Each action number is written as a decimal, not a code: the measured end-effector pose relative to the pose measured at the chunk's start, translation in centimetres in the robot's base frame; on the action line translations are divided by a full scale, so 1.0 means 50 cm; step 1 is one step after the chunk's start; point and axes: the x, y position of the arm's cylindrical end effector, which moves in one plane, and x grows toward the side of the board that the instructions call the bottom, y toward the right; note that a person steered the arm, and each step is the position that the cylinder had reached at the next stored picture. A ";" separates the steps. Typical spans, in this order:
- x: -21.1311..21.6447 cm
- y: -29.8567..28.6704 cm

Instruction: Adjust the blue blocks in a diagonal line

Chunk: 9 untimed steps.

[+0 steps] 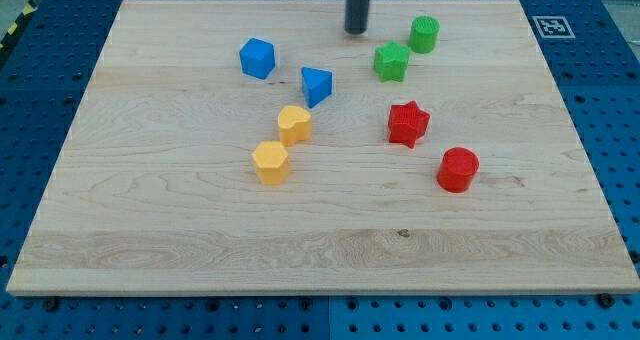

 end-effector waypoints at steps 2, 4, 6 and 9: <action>0.000 -0.225; 0.095 -0.403; 0.235 -0.329; 0.235 -0.202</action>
